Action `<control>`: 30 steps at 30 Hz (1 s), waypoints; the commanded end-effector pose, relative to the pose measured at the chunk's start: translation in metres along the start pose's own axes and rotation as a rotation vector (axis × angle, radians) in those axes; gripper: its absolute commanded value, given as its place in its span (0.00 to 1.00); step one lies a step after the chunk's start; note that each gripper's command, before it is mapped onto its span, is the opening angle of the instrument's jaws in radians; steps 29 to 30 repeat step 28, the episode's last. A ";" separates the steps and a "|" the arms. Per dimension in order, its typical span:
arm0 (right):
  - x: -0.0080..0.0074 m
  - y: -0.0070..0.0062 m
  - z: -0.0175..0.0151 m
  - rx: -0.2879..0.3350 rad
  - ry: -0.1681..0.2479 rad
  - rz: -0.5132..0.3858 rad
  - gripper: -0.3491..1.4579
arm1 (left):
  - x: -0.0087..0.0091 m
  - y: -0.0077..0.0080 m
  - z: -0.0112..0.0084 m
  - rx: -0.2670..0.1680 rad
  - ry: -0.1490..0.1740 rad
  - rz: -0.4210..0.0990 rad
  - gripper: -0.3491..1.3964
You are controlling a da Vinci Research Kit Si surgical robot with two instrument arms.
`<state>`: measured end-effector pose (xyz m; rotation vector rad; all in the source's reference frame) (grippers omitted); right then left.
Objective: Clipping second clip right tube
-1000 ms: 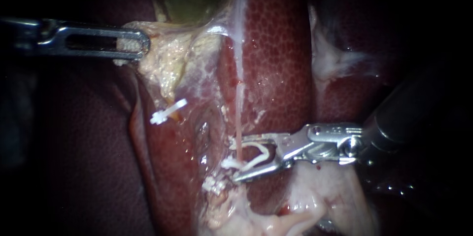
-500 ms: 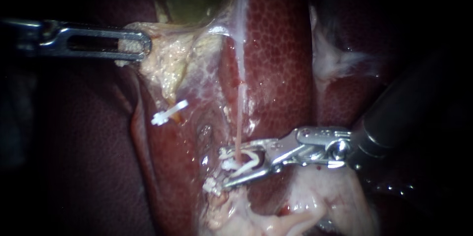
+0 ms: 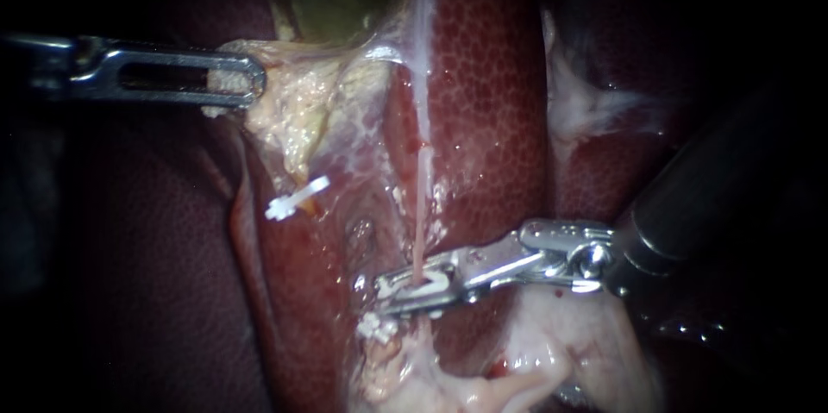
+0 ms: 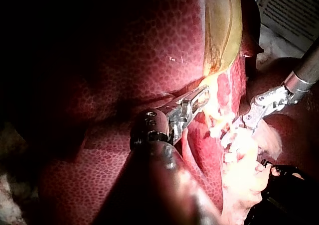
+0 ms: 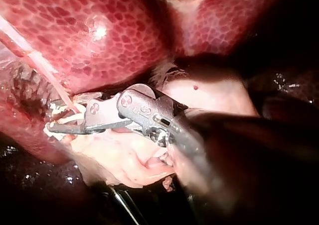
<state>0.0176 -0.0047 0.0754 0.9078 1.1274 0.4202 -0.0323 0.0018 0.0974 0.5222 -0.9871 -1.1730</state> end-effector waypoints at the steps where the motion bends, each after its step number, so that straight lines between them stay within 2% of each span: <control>1: 0.0000 0.0000 -0.0001 0.001 -0.001 0.007 0.02 | 0.0000 0.0000 0.0000 0.000 0.000 0.000 0.00; 8: 0.0000 0.0001 -0.0004 0.004 0.002 0.042 0.00 | 0.0000 0.0000 0.0000 0.000 0.000 0.000 0.00; 30: 0.0000 0.0001 -0.0006 0.002 -0.003 0.047 0.00 | 0.0001 -0.0001 0.0000 -0.001 0.000 0.000 0.00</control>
